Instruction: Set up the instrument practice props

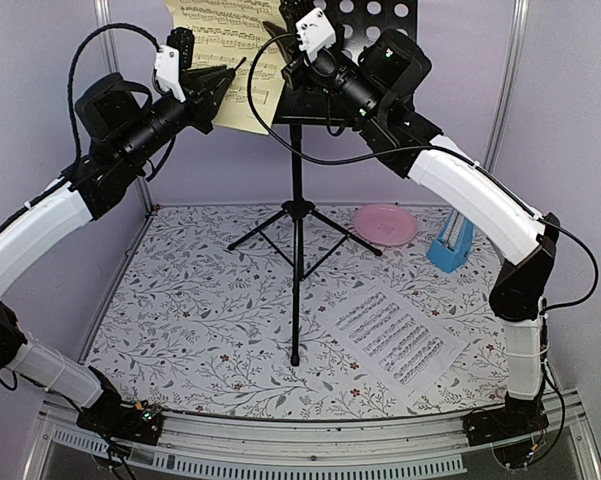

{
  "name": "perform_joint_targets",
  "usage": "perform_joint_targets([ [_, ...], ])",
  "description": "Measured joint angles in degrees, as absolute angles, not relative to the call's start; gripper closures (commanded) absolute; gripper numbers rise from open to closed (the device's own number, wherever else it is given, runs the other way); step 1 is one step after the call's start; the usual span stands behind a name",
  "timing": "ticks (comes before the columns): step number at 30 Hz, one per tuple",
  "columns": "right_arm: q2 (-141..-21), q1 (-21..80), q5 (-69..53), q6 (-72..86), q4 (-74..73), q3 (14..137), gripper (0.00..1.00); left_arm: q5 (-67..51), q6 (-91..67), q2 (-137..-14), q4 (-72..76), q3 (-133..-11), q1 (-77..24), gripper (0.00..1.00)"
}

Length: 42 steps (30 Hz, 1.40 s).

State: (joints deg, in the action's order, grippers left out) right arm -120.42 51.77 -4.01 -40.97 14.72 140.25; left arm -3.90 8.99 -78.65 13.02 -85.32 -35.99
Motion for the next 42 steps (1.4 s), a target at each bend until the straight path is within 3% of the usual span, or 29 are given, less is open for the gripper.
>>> perform_joint_targets([
  [4,-120.4,51.8,-4.0,-41.3,15.1,140.2,0.56,-4.1,8.7,-78.5,13.4,-85.3,-36.3,0.59],
  [16,-120.4,51.9,-3.8,-40.9,15.6,140.1,0.39,-2.9,7.8,-74.3,11.7,-84.5,-36.9,0.45],
  [23,-120.1,51.9,-3.5,-39.3,15.9,139.7,0.34,2.0,8.0,-74.2,7.0,-91.2,-37.0,0.41],
  [33,-115.7,52.2,-2.0,-36.6,16.1,134.9,0.29,6.6,10.6,-88.6,1.0,-117.8,-35.6,0.34],
  [42,-111.7,52.5,-0.5,-34.7,16.4,130.9,0.27,8.7,9.3,-94.8,-5.0,-123.8,-33.0,0.33],
])
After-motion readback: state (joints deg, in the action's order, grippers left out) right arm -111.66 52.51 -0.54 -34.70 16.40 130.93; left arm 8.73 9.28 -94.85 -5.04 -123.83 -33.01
